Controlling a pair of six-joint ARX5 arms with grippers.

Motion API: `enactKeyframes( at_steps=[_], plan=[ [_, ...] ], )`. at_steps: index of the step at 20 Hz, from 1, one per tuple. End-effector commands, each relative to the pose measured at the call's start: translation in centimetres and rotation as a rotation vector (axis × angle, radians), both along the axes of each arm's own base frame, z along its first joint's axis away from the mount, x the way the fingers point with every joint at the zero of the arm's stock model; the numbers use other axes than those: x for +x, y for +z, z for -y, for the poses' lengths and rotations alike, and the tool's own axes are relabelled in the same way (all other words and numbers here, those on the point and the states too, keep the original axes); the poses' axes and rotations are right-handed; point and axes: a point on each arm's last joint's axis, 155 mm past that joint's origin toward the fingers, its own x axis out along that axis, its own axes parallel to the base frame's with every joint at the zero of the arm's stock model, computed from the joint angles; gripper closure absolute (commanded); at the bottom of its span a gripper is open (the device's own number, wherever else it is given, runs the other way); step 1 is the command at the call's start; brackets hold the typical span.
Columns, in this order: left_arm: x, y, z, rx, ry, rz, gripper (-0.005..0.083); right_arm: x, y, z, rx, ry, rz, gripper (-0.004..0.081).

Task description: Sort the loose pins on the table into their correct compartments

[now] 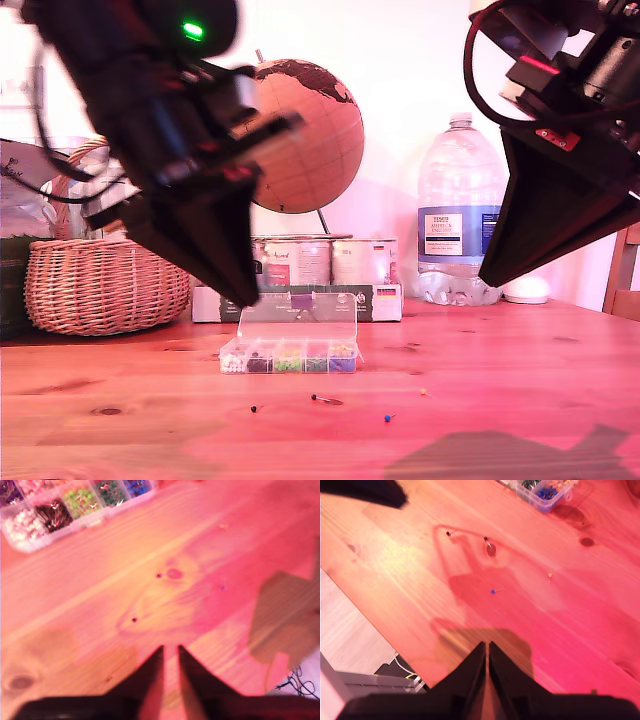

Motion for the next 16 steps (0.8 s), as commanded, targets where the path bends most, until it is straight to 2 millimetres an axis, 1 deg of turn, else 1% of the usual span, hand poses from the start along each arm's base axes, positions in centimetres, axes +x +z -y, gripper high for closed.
enactKeyframes(
  at_steps=[1,3,5,9,11,14,16],
  plan=[
    [-0.1,-0.6,0.1,0.037,0.001,-0.021,0.0673,0.2,0.4,-0.3,0.01,0.006,0.011,0.0783],
    [-0.1,-1.1,0.0,0.072,0.002,-0.039,0.0671,0.3,0.5,-0.4,0.013,0.005,0.012,0.0783],
    [0.0,-1.5,0.1,0.08,0.003,-0.048,0.0637,0.3,0.6,-0.4,0.016,0.004,0.015,0.0783],
    [-0.1,-2.8,-0.2,0.119,0.012,-0.087,0.0637,0.3,0.6,-0.4,0.016,0.004,0.016,0.0783],
    [0.2,-3.5,0.0,0.132,0.013,-0.094,0.0637,0.3,0.6,-0.4,0.016,0.004,0.016,0.0783],
    [0.4,-4.3,0.1,0.147,0.013,-0.105,0.0601,0.3,0.6,-0.4,0.016,0.004,0.016,0.0783],
    [0.5,-4.8,0.0,0.16,0.015,-0.111,0.0601,0.3,0.6,-0.4,0.016,0.005,0.016,0.0783]
  ],
)
